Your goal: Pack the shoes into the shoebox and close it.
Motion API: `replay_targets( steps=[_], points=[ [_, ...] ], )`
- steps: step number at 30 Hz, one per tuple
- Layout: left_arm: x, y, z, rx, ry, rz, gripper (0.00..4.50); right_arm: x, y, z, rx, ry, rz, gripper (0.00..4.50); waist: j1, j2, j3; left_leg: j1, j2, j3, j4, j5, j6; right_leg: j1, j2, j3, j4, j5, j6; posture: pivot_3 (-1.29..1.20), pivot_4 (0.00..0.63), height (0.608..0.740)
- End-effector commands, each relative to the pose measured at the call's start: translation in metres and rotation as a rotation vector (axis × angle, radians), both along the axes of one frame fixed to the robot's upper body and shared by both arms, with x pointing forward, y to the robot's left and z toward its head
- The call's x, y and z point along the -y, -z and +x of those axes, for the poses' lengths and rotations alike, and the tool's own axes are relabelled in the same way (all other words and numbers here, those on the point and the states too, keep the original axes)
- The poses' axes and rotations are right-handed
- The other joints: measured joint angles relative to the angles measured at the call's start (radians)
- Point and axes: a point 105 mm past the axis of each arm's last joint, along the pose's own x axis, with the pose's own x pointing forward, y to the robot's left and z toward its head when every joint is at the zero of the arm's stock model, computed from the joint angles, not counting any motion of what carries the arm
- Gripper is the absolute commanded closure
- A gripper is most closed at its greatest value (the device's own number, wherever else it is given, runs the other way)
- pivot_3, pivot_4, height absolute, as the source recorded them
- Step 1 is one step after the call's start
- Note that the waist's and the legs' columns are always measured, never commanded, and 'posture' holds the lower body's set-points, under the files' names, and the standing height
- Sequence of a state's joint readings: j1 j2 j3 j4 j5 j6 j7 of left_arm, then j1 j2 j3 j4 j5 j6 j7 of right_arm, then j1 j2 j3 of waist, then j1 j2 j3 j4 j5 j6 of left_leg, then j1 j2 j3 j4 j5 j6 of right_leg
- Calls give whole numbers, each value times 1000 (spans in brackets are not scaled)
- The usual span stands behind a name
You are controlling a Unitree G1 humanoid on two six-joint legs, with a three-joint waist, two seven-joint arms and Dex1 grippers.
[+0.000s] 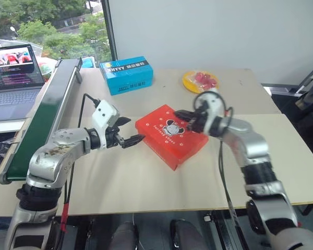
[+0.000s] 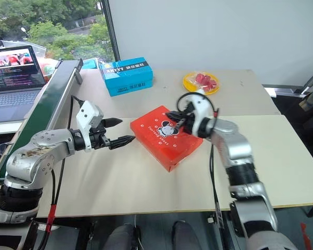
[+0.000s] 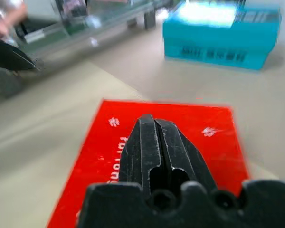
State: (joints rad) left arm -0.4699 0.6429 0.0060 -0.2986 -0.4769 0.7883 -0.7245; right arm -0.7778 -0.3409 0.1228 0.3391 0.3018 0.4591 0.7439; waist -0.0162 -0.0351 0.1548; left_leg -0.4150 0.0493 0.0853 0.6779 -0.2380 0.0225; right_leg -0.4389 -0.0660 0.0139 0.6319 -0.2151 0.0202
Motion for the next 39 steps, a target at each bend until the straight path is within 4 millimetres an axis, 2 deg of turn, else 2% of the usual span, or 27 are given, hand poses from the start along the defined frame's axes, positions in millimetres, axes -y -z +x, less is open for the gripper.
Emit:
replay_targets(
  steps=[1, 6, 8, 10, 12, 14, 17, 20, 21, 22, 23, 24, 28, 31, 32, 35, 39],
  points=[
    [0, -11, -3, 49, -10, -1, 0, -17, 11, 7, -13, -38, -27, 4487, 4, 0, 0, -1, 0, 0, 0, 0, 0, 0, 0, 0, 0, 0, 0, 0, 150, 740],
    [-5, -11, -5, 58, -44, -3, 0, -26, 37, 11, -76, -42, -23, 4487, 3, 0, 0, -1, 0, 0, 1, 0, 0, 0, -1, 0, 0, 1, 1, 0, 150, 740],
    [-7, -10, -6, 56, -56, -8, 0, -21, 49, 11, -106, -22, -39, 4487, 3, 0, 0, 0, 0, 0, 1, 0, 0, 1, -1, 0, 1, 1, 1, 0, 150, 740],
    [-8, -8, -7, 52, -60, -10, 0, -14, 51, 13, -76, 0, -70, 4487, 2, 0, 0, 1, 0, 0, 1, 0, 0, 1, -1, 0, 1, 1, 1, 0, 150, 740],
    [-9, -6, -7, 48, -64, -16, 0, -6, 36, 15, -44, 21, -20, 3943, 3, 0, 0, 1, 0, 0, 1, 0, 0, 1, -1, 0, 1, 1, 1, 0, 150, 740],
    [-8, -5, -7, 56, -65, -33, 0, 3, 13, 10, 46, 6, 3, 3364, 8, 0, 0, 1, 0, 0, 1, 0, 0, 1, -1, 0, 0, 1, 1, 0, 150, 740],
    [-6, -4, -4, 85, -77, -71, 0, 26, -15, -4, 170, 4, -37, 2401, 13, 0, 0, -1, -1, -1, 1, 0, 0, 0, -3, -1, 0, 1, 1, 0, 150, 740],
    [-9, -4, 5, 159, -124, -49, 0, 50, -26, -23, 206, 16, -94, 1366, 15, 0, 0, -1, -2, 0, 1, 0, 0, 0, -4, -1, 0, 1, 1, 0, 150, 740],
    [-10, -3, 6, 171, -132, -52, 0, 64, -28, -27, 197, 57, -88, 877, 16, 0, 0, -1, -1, 0, 1, 0, 0, 0, -3, -1, 0, 1, 1, 0, 150, 740],
    [-11, -2, 6, 178, -136, -56, 0, 73, -29, -30, 190, 86, -83, 683, 15, 0, 0, 0, -1, 0, 1, 0, 0, 1, -3, -1, 0, 1, 1, 0, 150, 740],
    [-11, -1, 6, 187, -140, -61, 0, 82, -29, -34, 181, 114, -81, 300, 15, 0, 0, 1, -1, 0, 0, 0, 0, 2, -3, -1, 0, 1, 1, 0, 150, 740],
    [-13, 1, 6, 194, -158, -72, 0, 98, -27, -40, 166, 162, -71, 38, 14, 0, 0, 1, -1, 0, 1, 0, 0, 2, -3, -1, 0, 1, 1, 0, 150, 740],
    [-19, 15, -1, 166, -205, -130, 0, 138, -14, -61, 91, 285, -22, 38, 18, 0, 0, 0, -1, 1, 0, -1, 1, 2, -3, 0, -1, 1, 1, 0, 150, 740],
    [-42, 52, -4, 124, -380, -150, 0, 185, -3, -68, 86, 583, 110, 38, 16, 0, 0, 1, -1, 0, 1, -1, 2, 2, -3, 1, -1, 1, 2, 0, 150, 740],
    [-52, 61, -3, 122, -456, -167, 0, 193, 5, -71, 86, 660, 119, 38, 16, 0, -1, 2, -1, 0, 0, -1, 2, 3, -3, 2, -1, 1, 2, 0, 150, 740],
    [-69, 84, -5, 123, -634, -226, 0, 194, 36, -81, 55, 778, 146, 38, 17, 0, -2, 8, -1, 0, 0, -1, 2, 8, -3, 1, -2, 1, 1, 0, 150, 740],
    [-74, 111, -13, 127, -735, -212, 0, 180, 78, -88, 9, 854, 145, 38, 12, 0, -2, 11, -1, 0, -1, -2, 2, 11, -4, 1, -2, 1, 2, 0, 150, 740]
  ],
)
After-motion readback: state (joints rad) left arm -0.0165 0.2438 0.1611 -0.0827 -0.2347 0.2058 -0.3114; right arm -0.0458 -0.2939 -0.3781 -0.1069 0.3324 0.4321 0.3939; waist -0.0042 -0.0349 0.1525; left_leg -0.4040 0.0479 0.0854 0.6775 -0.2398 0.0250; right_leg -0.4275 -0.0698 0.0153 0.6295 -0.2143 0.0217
